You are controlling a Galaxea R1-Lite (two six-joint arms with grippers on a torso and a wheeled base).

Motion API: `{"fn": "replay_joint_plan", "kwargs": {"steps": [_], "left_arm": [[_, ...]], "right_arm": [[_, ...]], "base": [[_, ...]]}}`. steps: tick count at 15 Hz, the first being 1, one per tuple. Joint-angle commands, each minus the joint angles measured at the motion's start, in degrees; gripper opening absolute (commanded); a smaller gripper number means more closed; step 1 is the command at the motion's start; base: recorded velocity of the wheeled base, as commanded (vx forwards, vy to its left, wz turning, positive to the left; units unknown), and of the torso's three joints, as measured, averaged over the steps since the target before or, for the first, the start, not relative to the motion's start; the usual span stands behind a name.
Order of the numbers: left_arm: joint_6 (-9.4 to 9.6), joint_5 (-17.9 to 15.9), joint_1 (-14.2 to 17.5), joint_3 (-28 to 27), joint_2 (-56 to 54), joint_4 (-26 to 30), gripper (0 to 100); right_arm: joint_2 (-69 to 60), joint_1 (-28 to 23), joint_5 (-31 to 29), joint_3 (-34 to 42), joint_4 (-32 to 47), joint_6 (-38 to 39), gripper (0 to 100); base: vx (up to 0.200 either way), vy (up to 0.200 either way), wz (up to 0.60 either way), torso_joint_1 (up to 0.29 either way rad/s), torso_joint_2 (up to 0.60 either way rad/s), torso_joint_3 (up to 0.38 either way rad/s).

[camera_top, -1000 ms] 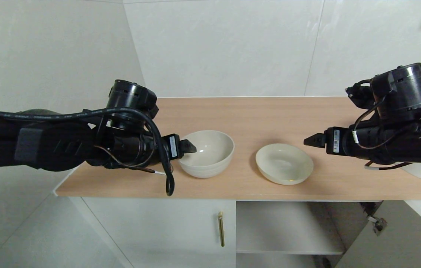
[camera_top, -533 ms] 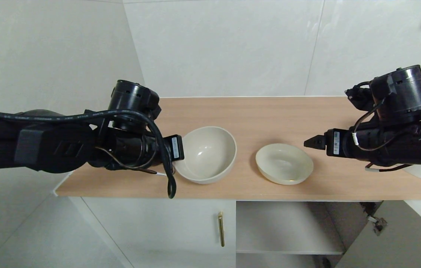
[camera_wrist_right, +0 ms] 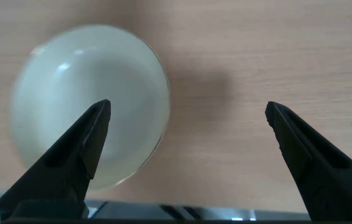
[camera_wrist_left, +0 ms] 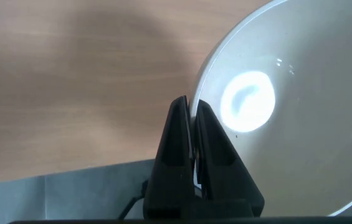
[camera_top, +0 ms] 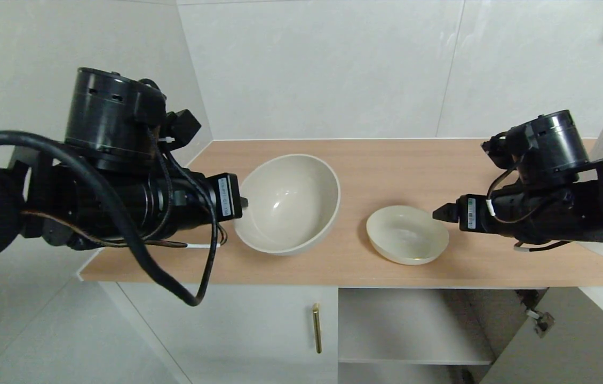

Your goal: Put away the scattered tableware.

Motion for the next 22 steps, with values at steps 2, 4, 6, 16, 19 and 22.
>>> {"fn": "replay_joint_plan", "kwargs": {"steps": [2, 4, 6, 16, 19, 22], "left_arm": [[0.07, 0.10, -1.88, 1.00, -3.79, -0.01, 0], [0.07, 0.10, -2.15, 1.09, -4.23, -0.01, 0], [0.07, 0.10, -2.32, 1.27, -4.67, -0.01, 0], [0.69, -0.25, -2.94, 2.58, -6.34, -0.01, 0], [5.87, -0.87, -3.03, 6.71, -8.62, -0.10, 0], [6.23, -3.77, -3.03, 10.67, -10.82, -0.10, 0]], "right_arm": [[4.39, 0.03, -0.32, -0.22, -0.01, 0.01, 100], [5.54, 0.03, -0.32, -0.13, -0.01, 0.01, 100], [5.97, 0.03, -0.32, -0.13, -0.10, 0.09, 100], [5.71, 0.55, -0.06, -0.05, -1.77, 1.68, 0], [1.05, 0.55, 1.53, 0.48, -1.24, 2.82, 0], [-5.45, 1.43, 6.10, 4.26, -0.01, 2.73, 0]], "base": [[0.000, 0.000, 0.00, 0.000, 0.00, 0.000], [0.000, 0.000, 0.00, 0.000, 0.00, 0.000], [0.000, 0.000, 0.00, 0.000, 0.00, 0.000], [0.000, 0.000, 0.00, 0.000, 0.00, 0.000], [0.000, 0.000, 0.00, 0.000, 0.00, 0.000], [0.000, 0.000, 0.00, 0.000, 0.00, 0.000]]}}
